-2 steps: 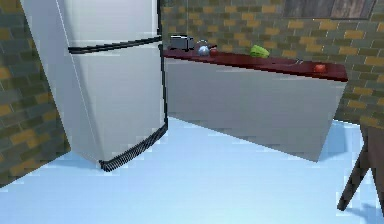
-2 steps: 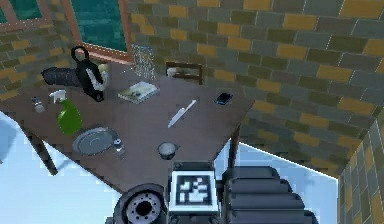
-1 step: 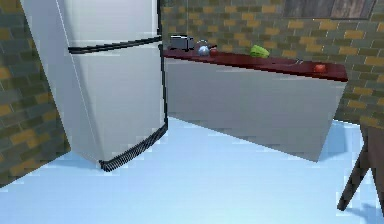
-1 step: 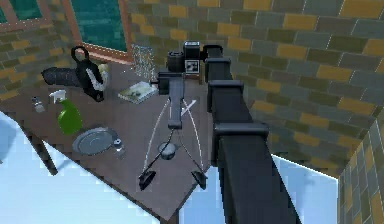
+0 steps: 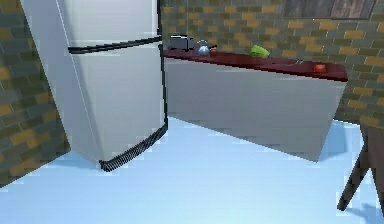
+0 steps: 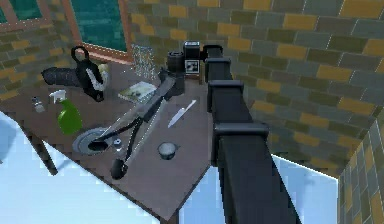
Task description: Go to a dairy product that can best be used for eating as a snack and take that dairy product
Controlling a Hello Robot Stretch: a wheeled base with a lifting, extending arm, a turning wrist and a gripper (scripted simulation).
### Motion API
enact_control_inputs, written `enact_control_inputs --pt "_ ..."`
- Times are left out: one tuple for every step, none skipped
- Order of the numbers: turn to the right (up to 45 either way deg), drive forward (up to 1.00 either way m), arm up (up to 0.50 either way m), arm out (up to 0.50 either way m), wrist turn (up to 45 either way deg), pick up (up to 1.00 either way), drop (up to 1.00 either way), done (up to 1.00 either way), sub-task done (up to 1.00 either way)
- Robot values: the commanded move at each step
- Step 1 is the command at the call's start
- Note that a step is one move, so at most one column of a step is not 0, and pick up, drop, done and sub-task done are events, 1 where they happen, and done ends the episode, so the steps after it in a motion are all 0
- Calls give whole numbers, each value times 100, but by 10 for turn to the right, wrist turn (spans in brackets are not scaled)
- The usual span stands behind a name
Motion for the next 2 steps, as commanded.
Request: enact_control_inputs --pt "0 0 0 0 450 0 0 0 0" --pt "0 0 0 0 450 0 0 0 0"
